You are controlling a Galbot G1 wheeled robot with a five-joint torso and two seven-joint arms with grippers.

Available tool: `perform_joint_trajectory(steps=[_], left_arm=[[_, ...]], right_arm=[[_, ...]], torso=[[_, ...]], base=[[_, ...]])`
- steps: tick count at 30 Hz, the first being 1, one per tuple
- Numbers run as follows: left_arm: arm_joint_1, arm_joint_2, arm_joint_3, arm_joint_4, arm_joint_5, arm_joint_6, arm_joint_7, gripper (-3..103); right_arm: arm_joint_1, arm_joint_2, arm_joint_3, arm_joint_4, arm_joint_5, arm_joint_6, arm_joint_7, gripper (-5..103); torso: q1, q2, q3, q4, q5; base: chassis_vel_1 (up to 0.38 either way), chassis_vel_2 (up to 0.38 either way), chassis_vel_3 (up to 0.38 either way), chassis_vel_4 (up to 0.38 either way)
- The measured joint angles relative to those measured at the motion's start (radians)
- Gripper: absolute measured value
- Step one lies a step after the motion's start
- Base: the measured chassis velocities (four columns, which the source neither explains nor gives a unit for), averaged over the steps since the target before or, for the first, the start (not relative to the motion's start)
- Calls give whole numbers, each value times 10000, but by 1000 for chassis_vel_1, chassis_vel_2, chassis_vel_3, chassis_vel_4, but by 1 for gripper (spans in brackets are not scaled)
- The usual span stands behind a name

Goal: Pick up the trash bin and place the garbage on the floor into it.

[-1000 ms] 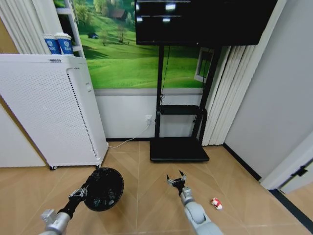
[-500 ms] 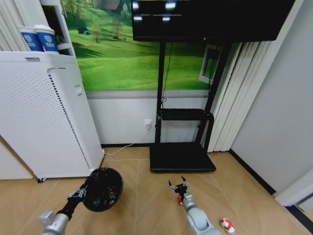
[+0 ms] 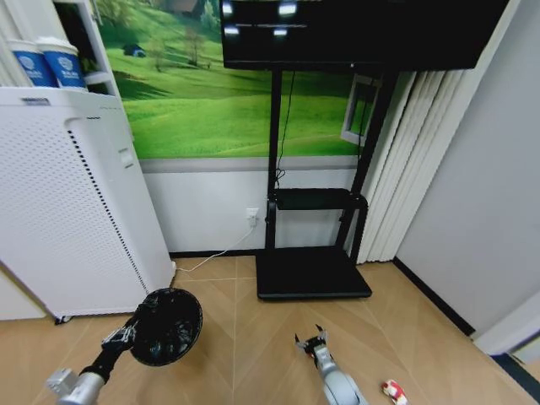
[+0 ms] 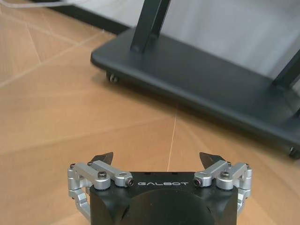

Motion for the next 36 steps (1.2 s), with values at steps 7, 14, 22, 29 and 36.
perform_joint_trajectory(steps=[7,14,22,29,36], left_arm=[[-13,-16,99,-117,16,1,-1,7],[-66,-44,215,-148,43,8,-3,7],[-94,-103,276,-174,77,0,-1,7],[-44,-131,292,-389,78,-27,10,7],[-104,-147,366,-356,121,-46,18,7]], right_arm=[[755,344,-135,-1308,-252,-22,20,100],[1306,526,-86,-2509,-367,-228,267,100],[1518,563,15,-3392,-35,-235,508,94],[1525,565,22,-3511,265,-191,322,68],[1362,385,28,-3172,576,-256,186,53]], torso=[[2,-1,2,4,1],[2,0,2,2,1],[2,0,2,2,0],[2,2,0,5,1],[3,2,2,1,1]], base=[[0,0,0,0],[0,0,0,0],[0,0,0,0],[0,0,0,0],[0,0,0,0]])
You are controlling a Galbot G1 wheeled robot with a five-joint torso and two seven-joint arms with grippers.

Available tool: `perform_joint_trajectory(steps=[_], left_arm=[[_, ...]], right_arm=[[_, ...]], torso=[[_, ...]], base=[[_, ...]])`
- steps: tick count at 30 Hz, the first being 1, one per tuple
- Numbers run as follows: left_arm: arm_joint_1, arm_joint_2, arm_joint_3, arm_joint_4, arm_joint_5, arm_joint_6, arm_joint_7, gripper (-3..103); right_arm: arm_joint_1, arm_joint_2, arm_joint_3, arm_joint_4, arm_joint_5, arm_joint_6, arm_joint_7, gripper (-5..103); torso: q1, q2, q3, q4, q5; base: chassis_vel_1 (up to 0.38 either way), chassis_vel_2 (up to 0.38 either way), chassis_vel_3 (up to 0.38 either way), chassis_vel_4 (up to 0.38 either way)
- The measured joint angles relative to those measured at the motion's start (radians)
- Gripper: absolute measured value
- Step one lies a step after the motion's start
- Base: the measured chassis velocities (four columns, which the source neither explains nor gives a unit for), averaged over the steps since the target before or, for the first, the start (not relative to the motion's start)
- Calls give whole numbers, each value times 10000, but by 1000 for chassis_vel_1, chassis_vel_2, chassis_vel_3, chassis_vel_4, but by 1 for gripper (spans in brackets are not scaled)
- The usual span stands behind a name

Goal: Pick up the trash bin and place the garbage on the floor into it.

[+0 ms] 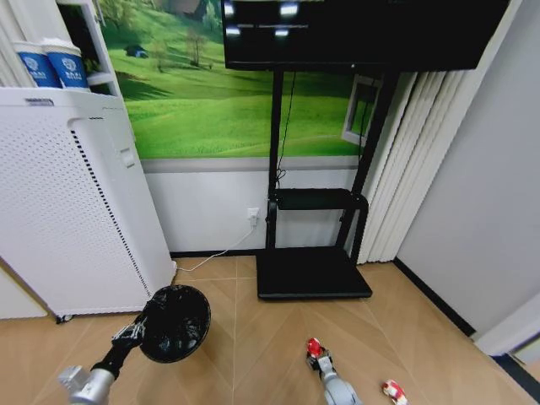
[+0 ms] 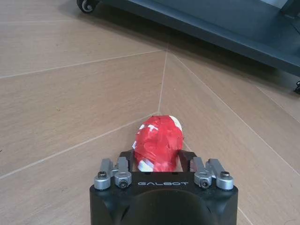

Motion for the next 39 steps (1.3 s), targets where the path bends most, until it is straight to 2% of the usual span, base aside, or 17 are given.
perform_joint_trajectory(steps=[3,5,6,8,9,11,13,16,19,21,22,24,25,31,33,37,39], left_arm=[[-28,4,26,67,23,-2,1,7],[-173,77,156,347,126,-32,1,7],[-173,77,156,347,126,-32,1,7],[-387,208,415,698,267,-74,-10,7],[-387,208,415,698,267,-74,-10,7],[-603,347,802,866,334,-124,-220,7],[-631,386,919,836,329,-125,-323,7],[-1278,862,2204,1047,340,-164,-992,7],[-1657,1064,2806,1308,345,-258,-1263,7],[-2751,1456,4160,1783,194,-575,-2003,7],[-2751,1456,4160,1783,194,-575,-2003,7],[-3886,1745,5386,2012,92,-630,-2393,7],[-3886,1745,5386,2012,92,-630,-2393,7],[-4918,1792,6993,2383,290,-670,-2372,7],[-5087,1792,7635,2376,538,-755,-2011,7],[-5090,1779,7965,2287,708,-801,-1712,7],[-4958,1816,8179,2053,955,-847,-1317,7]], right_arm=[[-103,-57,34,200,121,-7,-20,50],[-557,-278,124,1268,782,202,-173,40],[-557,-278,124,1268,782,202,-173,40],[-1019,-459,209,2240,1039,1516,-388,33],[-1019,-459,209,2240,1039,1516,-388,33],[-1559,-680,313,3638,1112,2424,-625,27],[-1712,-749,313,3997,1208,2527,-684,25],[-2444,-898,352,5525,1491,3228,-1121,23],[-2695,-898,374,6001,1455,3512,-1280,22],[-3326,-887,366,7200,1432,3879,-1604,20],[-3326,-887,366,7200,1432,3879,-1604,20],[-3926,-875,255,8197,1378,4069,-1994,19],[-3926,-875,255,8197,1378,4069,-1994,19],[-4675,-890,-36,9170,1174,4116,-2297,19],[-4829,-909,-187,9331,1082,4198,-2558,19],[-4804,-989,-248,9167,1035,4409,-2992,19],[-4656,-1071,-318,8801,975,4600,-3343,19]], torso=[[0,-1,1,2,1],[1,-3,1,1,1],[1,-3,1,1,1],[1,-3,1,3,4],[1,-3,1,3,4],[1,-2,0,0,-7],[1,-3,1,3,-4],[1,-2,-1,1,-2],[1,-3,0,-1,-2],[1,-3,0,1,-5],[1,-3,0,1,-5],[1,-3,-1,-4,2],[1,-3,-1,-4,2],[1,-2,0,-1,-1],[1,-3,0,1,-1],[1,-2,0,5,-1],[1,-3,0,2,-1]], base=[[0,0,0,0],[0,0,0,0],[0,0,0,0],[0,0,0,0],[0,0,0,0],[0,0,0,0],[0,0,0,0],[0,0,0,0],[0,0,0,0],[0,0,0,0],[0,0,0,0],[0,0,0,0],[0,0,0,0],[0,0,0,0],[0,0,0,0],[0,0,0,0],[0,0,0,0]])
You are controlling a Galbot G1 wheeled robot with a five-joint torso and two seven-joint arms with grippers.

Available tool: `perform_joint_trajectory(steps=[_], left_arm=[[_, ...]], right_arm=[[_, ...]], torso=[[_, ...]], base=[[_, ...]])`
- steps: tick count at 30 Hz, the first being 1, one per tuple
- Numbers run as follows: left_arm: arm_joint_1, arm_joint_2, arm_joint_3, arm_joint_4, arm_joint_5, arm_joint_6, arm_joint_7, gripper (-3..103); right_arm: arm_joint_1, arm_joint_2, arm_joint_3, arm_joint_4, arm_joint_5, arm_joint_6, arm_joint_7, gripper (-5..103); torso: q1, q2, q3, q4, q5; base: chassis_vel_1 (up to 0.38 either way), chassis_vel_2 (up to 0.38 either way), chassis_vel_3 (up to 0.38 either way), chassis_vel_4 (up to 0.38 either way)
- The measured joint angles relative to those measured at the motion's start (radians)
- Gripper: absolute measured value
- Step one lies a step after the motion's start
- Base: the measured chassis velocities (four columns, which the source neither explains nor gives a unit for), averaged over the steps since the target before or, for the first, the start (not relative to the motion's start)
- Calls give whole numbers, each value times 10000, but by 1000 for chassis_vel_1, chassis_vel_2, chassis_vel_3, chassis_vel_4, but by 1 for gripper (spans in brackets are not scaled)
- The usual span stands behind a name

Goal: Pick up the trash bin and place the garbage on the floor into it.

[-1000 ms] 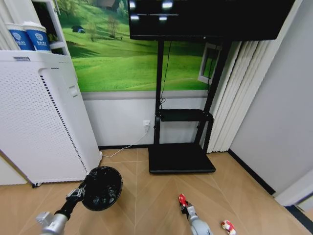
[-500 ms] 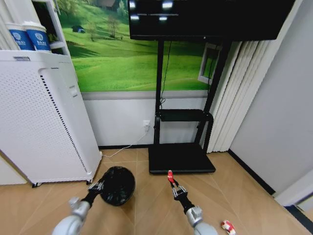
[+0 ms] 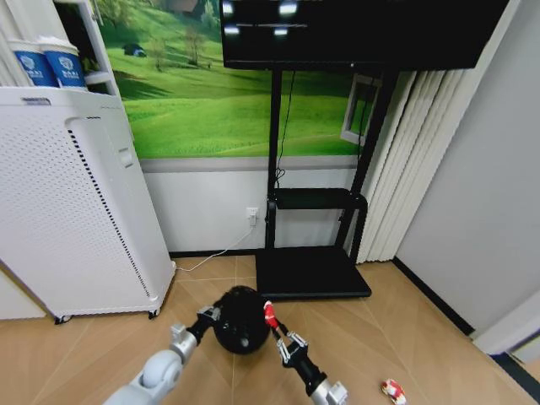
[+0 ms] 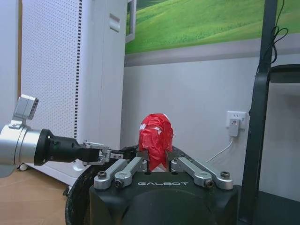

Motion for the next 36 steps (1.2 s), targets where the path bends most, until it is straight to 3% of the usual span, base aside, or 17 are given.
perform_joint_trajectory(steps=[3,5,8,11,12,13,19,20,21,22,24,25,27,28,30,36], left_arm=[[72,28,11,-57,361,-60,159,7],[224,79,-56,-166,1030,-191,548,7],[332,111,-82,-287,1124,-199,639,7],[425,112,-123,-376,1127,-200,669,7],[465,96,-181,-390,1120,-200,689,7],[470,70,-223,-389,1114,-200,724,7],[605,-255,-698,-425,1044,-199,715,7],[712,-298,-869,-457,1023,-198,709,7],[830,-366,-1127,-460,1011,-191,685,7],[830,-366,-1127,-460,1011,-191,685,7],[997,-483,-1668,-415,936,-185,620,7],[997,-483,-1668,-415,936,-185,620,7],[1151,-557,-2154,-395,884,-184,618,7],[1151,-557,-2154,-395,884,-184,618,7],[1424,-602,-2755,-358,784,-192,679,7],[1814,-634,-3423,-399,600,-203,817,7]], right_arm=[[98,2,-38,-166,-3,125,-239,19],[289,70,-44,-551,-220,393,-601,18],[358,121,-75,-747,-314,489,-628,15],[396,158,-81,-840,-379,526,-627,20],[412,159,-70,-871,-388,526,-627,41],[414,158,-54,-874,-385,526,-622,47],[447,162,88,-866,-247,525,-539,64],[482,190,163,-856,-127,517,-388,70],[564,339,275,-897,-23,321,453,75],[564,339,275,-897,-23,321,453,75],[751,566,606,-1201,336,-459,2434,85],[751,566,606,-1201,336,-459,2434,85],[906,643,1071,-1547,285,-760,3404,95],[906,643,1071,-1547,285,-760,3404,95],[918,649,1912,-1959,235,-1481,4422,100],[849,465,3228,-3355,407,-2661,5046,100]], torso=[[0,0,0,1,1],[0,0,0,0,0],[0,0,0,0,2],[0,0,0,0,0],[0,0,0,0,0],[0,0,0,0,-1],[0,0,0,-2,-2],[0,0,0,-1,0],[0,0,0,1,-1],[0,0,0,1,-1],[0,0,0,-3,-1],[0,0,0,-3,-1],[0,0,0,0,2],[0,0,0,0,2],[0,1,0,2,-1],[-1,0,0,-2,3]], base=[[0,0,0,0],[0,0,0,0],[0,0,0,0],[0,0,0,0],[0,0,0,0],[0,0,0,0],[0,0,0,0],[0,0,0,0],[0,0,0,0],[0,0,0,0],[0,0,0,0],[0,0,0,0],[0,0,0,0],[0,0,0,0],[0,0,0,0],[0,0,0,0]])
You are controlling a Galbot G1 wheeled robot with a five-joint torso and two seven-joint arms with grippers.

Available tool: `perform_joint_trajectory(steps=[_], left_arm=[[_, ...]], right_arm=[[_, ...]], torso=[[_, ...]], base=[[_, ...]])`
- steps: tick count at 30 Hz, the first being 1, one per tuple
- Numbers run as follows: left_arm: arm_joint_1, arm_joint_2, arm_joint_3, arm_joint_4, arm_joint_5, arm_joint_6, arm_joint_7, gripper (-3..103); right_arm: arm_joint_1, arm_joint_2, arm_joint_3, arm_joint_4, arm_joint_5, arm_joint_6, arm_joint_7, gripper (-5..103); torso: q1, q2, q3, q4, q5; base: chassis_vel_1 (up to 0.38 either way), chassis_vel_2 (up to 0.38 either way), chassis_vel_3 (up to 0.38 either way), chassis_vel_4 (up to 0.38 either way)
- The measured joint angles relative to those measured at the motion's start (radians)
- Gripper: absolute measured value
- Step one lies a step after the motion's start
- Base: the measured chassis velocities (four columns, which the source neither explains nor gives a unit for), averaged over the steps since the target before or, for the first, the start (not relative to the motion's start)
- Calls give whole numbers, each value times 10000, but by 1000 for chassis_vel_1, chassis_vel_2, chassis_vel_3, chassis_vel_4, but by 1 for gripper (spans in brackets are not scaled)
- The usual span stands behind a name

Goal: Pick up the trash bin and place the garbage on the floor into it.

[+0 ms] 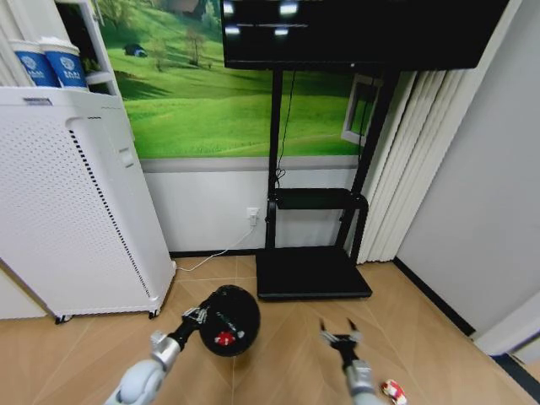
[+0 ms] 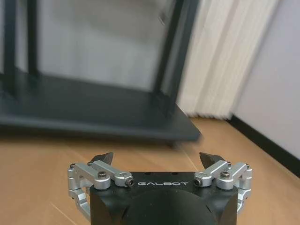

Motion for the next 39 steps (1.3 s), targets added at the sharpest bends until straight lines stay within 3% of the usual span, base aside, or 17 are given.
perform_joint_trajectory(steps=[5,10,12,18,20,36,39], left_arm=[[26,-29,-44,-52,-21,0,26,7],[-34,-63,29,-106,-13,2,29,7],[-56,-68,23,-161,-21,2,49,7],[3,-161,-88,-130,20,-14,171,7],[0,-263,-157,-29,117,-39,255,7],[107,-462,-193,-44,200,-67,332,7],[108,-500,-211,-27,212,-68,346,7]], right_arm=[[-120,-159,488,-448,991,-865,8,100],[-3,-159,736,-915,1147,-1156,182,100],[-6,-166,836,-1056,1532,-1549,327,100],[2,-179,984,-1563,2256,-1826,552,100],[-113,-282,1100,-1711,3129,-2132,538,100],[1508,-408,312,-3934,3498,-2249,480,102],[1635,-542,276,-4152,3555,-2247,397,93]], torso=[[0,1,0,-1,-4],[0,2,0,2,-4],[0,2,-1,1,-1],[0,2,-1,1,0],[0,3,0,0,-6],[0,2,0,4,-2],[0,2,0,2,-5]], base=[[0,0,0,0],[0,0,0,0],[0,0,0,0],[0,0,0,0],[0,0,0,0],[0,0,0,0],[0,0,0,0]])
